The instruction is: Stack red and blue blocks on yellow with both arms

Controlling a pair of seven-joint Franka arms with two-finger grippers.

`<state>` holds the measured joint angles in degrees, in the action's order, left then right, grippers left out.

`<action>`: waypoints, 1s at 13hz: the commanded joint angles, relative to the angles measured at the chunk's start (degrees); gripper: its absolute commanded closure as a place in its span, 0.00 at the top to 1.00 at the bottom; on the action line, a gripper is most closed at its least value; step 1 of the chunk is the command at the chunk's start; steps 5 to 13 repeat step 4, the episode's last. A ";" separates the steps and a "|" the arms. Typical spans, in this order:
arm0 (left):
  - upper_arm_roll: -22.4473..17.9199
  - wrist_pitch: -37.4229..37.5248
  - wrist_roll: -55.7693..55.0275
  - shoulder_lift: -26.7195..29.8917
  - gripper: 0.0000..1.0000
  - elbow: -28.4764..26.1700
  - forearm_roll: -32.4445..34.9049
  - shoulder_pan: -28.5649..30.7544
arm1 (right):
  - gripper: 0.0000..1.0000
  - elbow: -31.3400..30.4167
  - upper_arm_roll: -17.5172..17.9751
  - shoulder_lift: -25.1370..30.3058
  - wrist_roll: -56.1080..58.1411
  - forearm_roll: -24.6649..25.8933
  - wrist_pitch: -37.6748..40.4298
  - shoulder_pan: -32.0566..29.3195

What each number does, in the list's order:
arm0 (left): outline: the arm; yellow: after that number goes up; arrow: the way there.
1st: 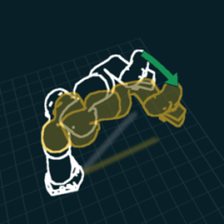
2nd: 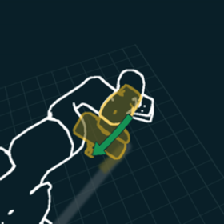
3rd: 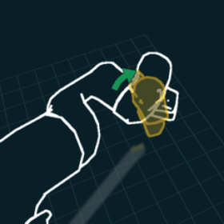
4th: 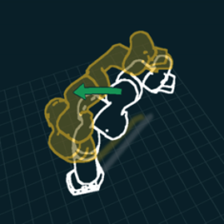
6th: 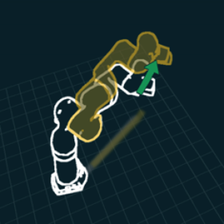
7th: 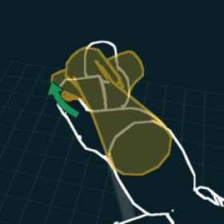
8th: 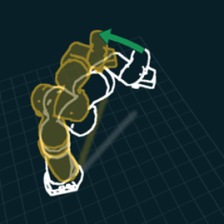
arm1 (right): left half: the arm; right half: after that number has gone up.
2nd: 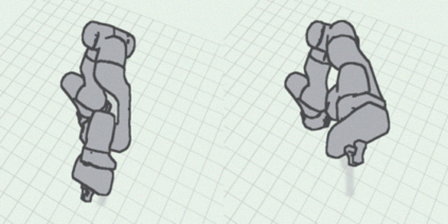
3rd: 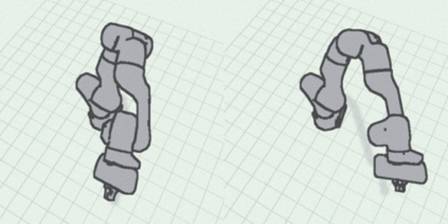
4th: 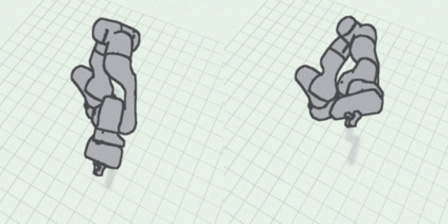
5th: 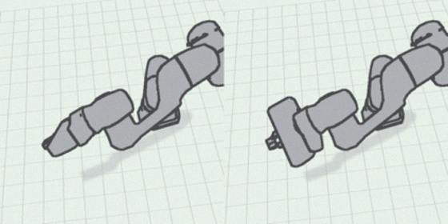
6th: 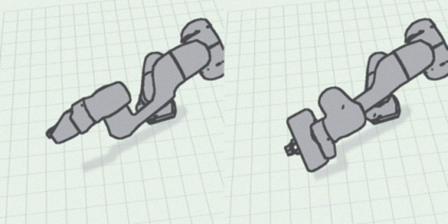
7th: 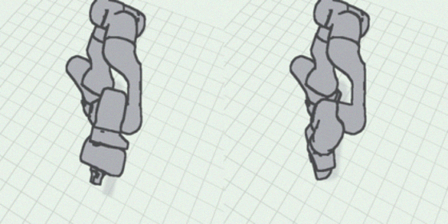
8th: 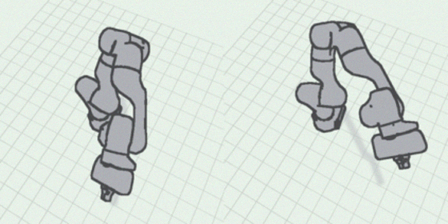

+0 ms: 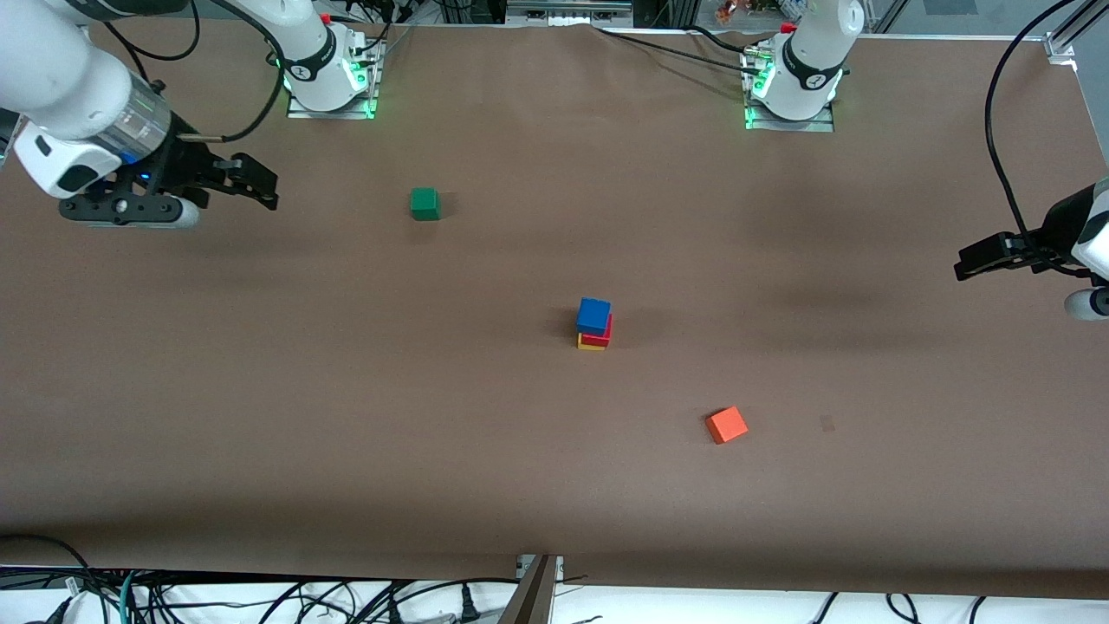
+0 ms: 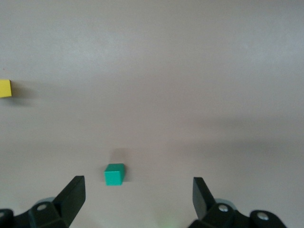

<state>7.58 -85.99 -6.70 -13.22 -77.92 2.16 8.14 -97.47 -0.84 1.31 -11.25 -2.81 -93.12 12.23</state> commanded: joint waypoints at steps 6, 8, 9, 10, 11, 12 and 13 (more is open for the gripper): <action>0.16 -0.58 1.25 0.56 1.00 -0.48 -1.37 0.56 | 1.00 2.27 0.14 -1.04 2.90 0.88 -0.48 -0.37; 0.16 -0.58 1.25 0.56 1.00 -0.48 -1.37 0.56 | 1.00 2.27 0.14 -1.04 2.90 0.88 -0.48 -0.37; 0.16 -0.58 1.25 0.56 1.00 -0.48 -1.37 0.56 | 1.00 2.27 0.14 -1.04 2.90 0.88 -0.48 -0.37; 0.16 -0.58 1.25 0.56 1.00 -0.48 -1.37 0.56 | 1.00 2.27 0.14 -1.04 2.90 0.88 -0.48 -0.37; 0.16 -0.58 1.25 0.56 1.00 -0.48 -1.37 0.56 | 1.00 2.27 0.14 -1.04 2.90 0.88 -0.48 -0.37; 0.16 -0.58 1.25 0.56 1.00 -0.48 -1.37 0.56 | 1.00 2.27 0.14 -1.04 2.90 0.88 -0.48 -0.37; 0.16 -0.58 1.25 0.56 1.00 -0.48 -1.37 0.56 | 1.00 2.27 0.14 -1.04 2.90 0.88 -0.48 -0.37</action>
